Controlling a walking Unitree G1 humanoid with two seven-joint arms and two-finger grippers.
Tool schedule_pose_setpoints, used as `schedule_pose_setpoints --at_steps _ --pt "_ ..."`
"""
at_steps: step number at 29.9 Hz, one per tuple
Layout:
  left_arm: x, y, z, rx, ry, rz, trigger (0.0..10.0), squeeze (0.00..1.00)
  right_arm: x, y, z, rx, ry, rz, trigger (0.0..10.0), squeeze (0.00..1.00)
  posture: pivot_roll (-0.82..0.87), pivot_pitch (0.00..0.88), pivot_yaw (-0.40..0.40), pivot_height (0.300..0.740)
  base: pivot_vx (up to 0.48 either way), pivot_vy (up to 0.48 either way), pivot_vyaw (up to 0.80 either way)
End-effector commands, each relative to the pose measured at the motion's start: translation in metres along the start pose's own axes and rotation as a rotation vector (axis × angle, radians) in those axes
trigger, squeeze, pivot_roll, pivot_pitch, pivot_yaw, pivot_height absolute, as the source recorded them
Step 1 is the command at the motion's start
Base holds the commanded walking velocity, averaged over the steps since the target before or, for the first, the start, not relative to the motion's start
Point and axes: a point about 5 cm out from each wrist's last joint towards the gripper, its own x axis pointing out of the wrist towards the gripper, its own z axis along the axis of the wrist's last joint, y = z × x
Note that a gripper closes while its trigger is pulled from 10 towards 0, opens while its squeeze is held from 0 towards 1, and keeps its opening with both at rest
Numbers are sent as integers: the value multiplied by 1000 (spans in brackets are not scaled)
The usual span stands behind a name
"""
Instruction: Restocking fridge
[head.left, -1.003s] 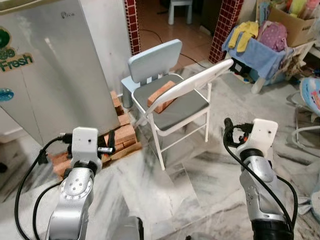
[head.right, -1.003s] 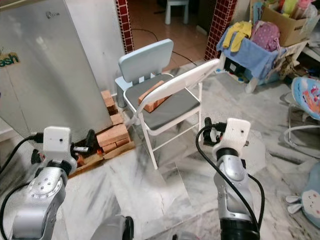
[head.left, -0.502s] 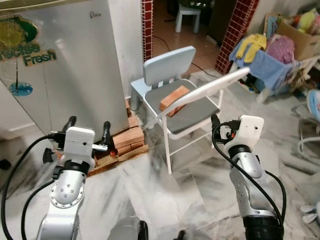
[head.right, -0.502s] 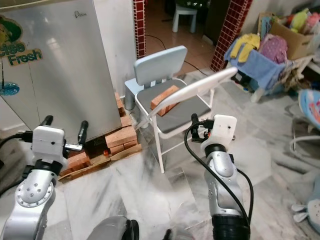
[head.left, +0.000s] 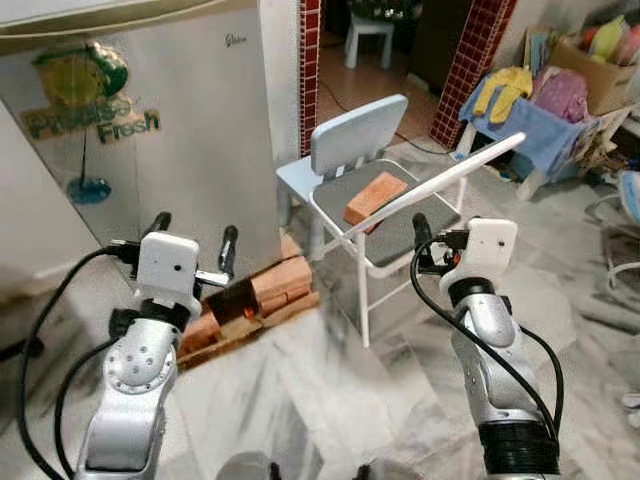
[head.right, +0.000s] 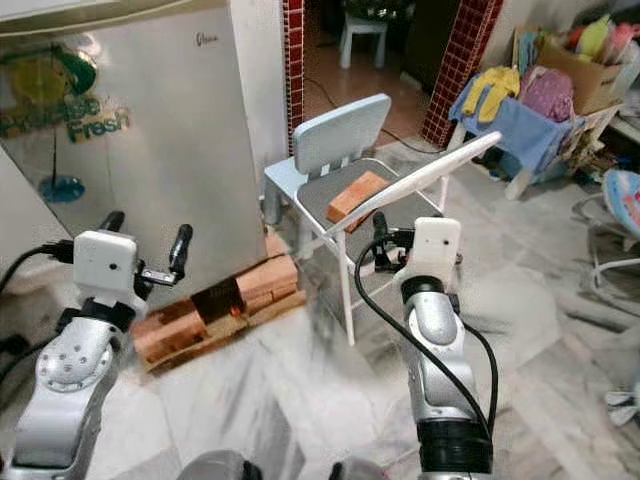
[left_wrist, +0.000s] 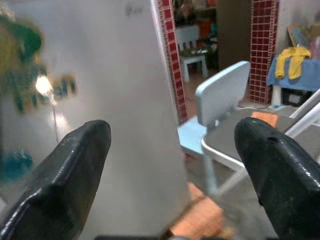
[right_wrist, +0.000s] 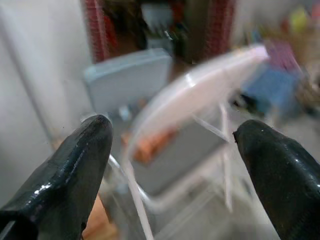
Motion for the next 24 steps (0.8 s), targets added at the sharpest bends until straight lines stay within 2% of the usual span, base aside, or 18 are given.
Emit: schedule_pose_setpoints --at_steps 1,4,5,6,9,11,14,18,24 --pt "-5 13 -14 -18 55 59 10000 0 -1 6 2 13 -15 11 10000 0 131 0 -8 740 0 480 0" --pt "-7 18 -22 -27 88 87 10000 0 -8 16 5 6 -47 89 10000 0 122 0 -8 740 0 480 0" --pt "-5 19 -21 -15 91 77 10000 0 -8 19 4 -29 -51 90 10000 0 121 0 -3 740 0 480 0" --pt "-5 18 -21 -12 91 75 10000 0 -8 19 4 -39 -52 88 10000 0 123 0 0 740 0 480 0" --pt "0 18 -20 -12 83 58 10000 0 -6 18 -1 15 -14 92 10000 0 145 13 7 740 0 480 0" --pt "1 18 -15 -23 67 46 10000 0 -2 15 -3 0 -9 56 10000 0 150 14 3 740 0 364 0" --pt "-2 21 -12 -34 66 61 10000 0 -1 14 -2 -5 -11 38 10000 0 157 35 -3 740 0 0 0" --pt "-11 20 -22 -38 92 72 10000 0 -3 14 -6 -11 0 42 10000 0 155 38 -1 740 0 0 0" --pt "-7 12 -21 -54 96 44 10000 0 -1 15 -1 -8 -16 41 10000 0 146 32 3 740 0 0 0"
